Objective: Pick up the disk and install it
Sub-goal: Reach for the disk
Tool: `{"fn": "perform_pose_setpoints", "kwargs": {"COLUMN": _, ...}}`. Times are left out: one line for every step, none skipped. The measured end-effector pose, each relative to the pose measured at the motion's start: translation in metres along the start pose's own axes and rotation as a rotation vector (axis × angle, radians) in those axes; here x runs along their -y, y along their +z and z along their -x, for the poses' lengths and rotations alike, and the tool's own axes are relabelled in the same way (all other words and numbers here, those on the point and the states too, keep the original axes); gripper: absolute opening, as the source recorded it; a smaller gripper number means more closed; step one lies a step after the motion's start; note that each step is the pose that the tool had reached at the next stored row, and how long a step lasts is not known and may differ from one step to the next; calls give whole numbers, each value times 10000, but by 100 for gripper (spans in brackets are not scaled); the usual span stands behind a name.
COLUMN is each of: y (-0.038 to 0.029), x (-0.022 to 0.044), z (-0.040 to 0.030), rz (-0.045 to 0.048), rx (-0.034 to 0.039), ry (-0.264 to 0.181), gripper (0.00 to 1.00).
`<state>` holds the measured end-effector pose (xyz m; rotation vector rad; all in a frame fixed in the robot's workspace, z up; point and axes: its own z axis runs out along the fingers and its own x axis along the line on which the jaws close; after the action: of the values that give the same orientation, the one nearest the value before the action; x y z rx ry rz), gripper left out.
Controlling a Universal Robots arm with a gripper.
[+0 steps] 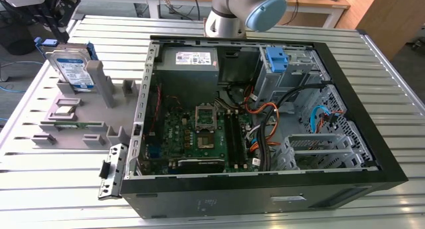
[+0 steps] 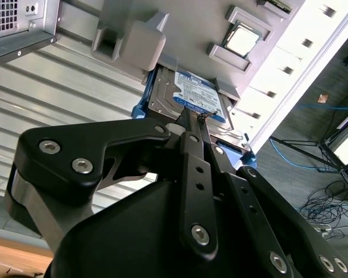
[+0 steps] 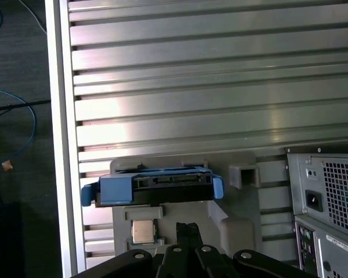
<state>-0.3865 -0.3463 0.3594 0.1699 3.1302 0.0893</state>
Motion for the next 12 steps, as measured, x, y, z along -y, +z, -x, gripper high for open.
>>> {"fn": "perform_pose_setpoints", "kwargs": {"y": 1, "x": 1, "z": -6, "rz": 0, "rx": 1, "ry": 1, "gripper": 11}}
{"fn": "perform_pose_setpoints", "kwargs": {"y": 1, "x": 1, "z": -12, "rz": 1, "rx": 1, "ry": 2, "gripper": 11}}
{"fn": "perform_pose_setpoints", "kwargs": {"y": 0, "x": 2, "z": -17, "rz": 1, "rx": 0, "ry": 1, "gripper": 11}}
{"fn": "perform_pose_setpoints", "kwargs": {"y": 1, "x": 3, "z": -25, "rz": 1, "rx": 1, "ry": 2, "gripper": 11}}
{"fn": "perform_pose_setpoints", "kwargs": {"y": 1, "x": 3, "z": -34, "rz": 1, "rx": 1, "ry": 2, "gripper": 11}}
{"fn": "perform_pose_setpoints", "kwargs": {"y": 3, "x": 5, "z": -45, "rz": 2, "rx": 2, "ry": 3, "gripper": 11}}
{"fn": "perform_pose_setpoints", "kwargs": {"y": 3, "x": 6, "z": -57, "rz": 1, "rx": 2, "ry": 6, "gripper": 11}}
{"fn": "perform_pose_setpoints", "kwargs": {"y": 4, "x": 7, "z": -67, "rz": 1, "rx": 2, "ry": 13, "gripper": 11}}
{"fn": "perform_pose_setpoints", "kwargs": {"y": 4, "x": 8, "z": -71, "rz": 1, "rx": 3, "ry": 15, "gripper": 11}}
{"fn": "perform_pose_setpoints", "kwargs": {"y": 4, "x": 8, "z": -72, "rz": 1, "rx": 2, "ry": 15, "gripper": 11}}
{"fn": "perform_pose_setpoints", "kwargs": {"y": 4, "x": 8, "z": -72, "rz": 1, "rx": 2, "ry": 15, "gripper": 11}}
{"fn": "perform_pose_setpoints", "kwargs": {"y": 4, "x": 8, "z": -73, "rz": 0, "rx": 2, "ry": 16, "gripper": 11}}
